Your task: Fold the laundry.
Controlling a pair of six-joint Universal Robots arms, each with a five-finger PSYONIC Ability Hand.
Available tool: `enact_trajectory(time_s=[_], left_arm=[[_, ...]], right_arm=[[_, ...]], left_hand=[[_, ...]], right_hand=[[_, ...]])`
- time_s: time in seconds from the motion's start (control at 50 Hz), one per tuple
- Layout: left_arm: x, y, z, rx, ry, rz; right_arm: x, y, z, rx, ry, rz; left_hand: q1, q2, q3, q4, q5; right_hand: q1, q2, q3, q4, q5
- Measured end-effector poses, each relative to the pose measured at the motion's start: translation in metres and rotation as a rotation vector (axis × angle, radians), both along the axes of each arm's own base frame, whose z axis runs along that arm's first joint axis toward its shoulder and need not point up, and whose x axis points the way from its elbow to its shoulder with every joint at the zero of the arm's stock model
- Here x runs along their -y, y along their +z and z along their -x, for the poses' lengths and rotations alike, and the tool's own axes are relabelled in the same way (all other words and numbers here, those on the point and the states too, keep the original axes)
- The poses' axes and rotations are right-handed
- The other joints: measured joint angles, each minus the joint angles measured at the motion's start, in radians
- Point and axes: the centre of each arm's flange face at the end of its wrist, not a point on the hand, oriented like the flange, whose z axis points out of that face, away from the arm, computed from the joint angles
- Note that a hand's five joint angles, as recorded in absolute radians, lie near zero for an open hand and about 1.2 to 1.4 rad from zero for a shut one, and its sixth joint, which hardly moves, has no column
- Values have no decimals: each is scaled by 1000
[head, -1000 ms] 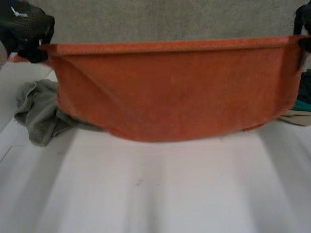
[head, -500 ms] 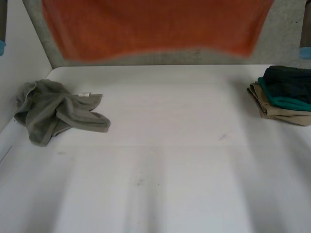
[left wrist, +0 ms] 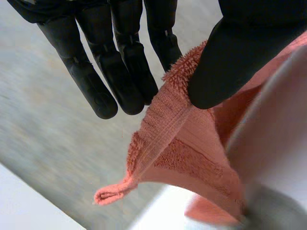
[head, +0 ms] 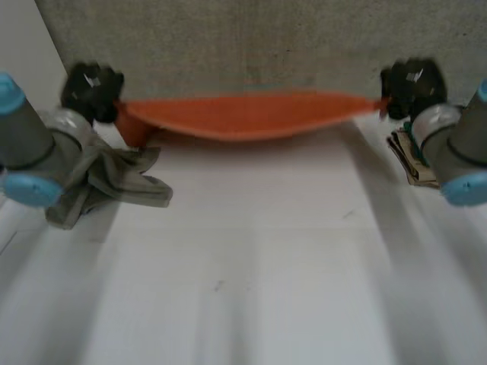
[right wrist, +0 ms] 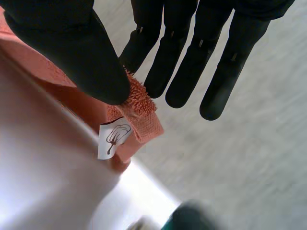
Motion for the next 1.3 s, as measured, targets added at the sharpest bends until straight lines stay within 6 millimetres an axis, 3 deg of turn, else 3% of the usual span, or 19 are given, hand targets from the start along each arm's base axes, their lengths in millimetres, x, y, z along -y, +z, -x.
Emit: enact_trajectory(time_s=[0.08,0.16,0.26,0.28,0.34,0.42,0.5,0.56,0.64,0.86,0.98,1.16,1.3], left_arm=[[-27,-30,0,100,-33,-131],[-61,-37,-3,196,-73,-249],[-120,-21,-12,320,-116,-413],[-123,-20,-12,326,-118,-422],[-168,-1,-21,402,-129,-548],[-203,13,-29,458,-144,-666],[-220,23,-31,489,-175,-728],[-216,26,-29,495,-193,-715],[-194,25,-24,493,-196,-659],[-107,5,5,462,-154,-489],[-63,-18,21,458,-106,-444],[-25,-43,34,456,-71,-368],[-4,-49,39,425,-53,-286]], right_arm=[[-18,-25,8,-78,3,-117],[-35,-30,21,-150,-7,-193],[-69,-19,44,-277,-13,-303],[-72,-18,46,-286,-13,-309],[-103,-4,63,-399,4,-398],[-137,9,77,-512,60,-482],[-156,12,81,-582,134,-507],[-154,8,79,-590,161,-503],[-139,0,75,-560,154,-488],[-66,-27,53,-401,8,-377],[-29,-45,36,-344,-66,-289],[4,-63,22,-330,-141,-168],[19,-71,16,-316,-179,-90]], left_hand=[[0,0,0,0,0],[0,0,0,0,0],[0,0,0,0,0],[0,0,0,0,0],[0,0,0,0,0],[0,0,0,0,0],[0,0,0,0,0],[0,0,0,0,0],[0,0,0,0,0],[0,0,0,0,0],[0,0,0,0,0],[0,0,0,0,0],[0,0,0,0,0]], right_hand=[[0,0,0,0,0],[0,0,0,0,0],[0,0,0,0,0],[0,0,0,0,0],[0,0,0,0,0],[0,0,0,0,0],[0,0,0,0,0],[0,0,0,0,0],[0,0,0,0,0],[0,0,0,0,0],[0,0,0,0,0],[0,0,0,0,0],[0,0,0,0,0]])
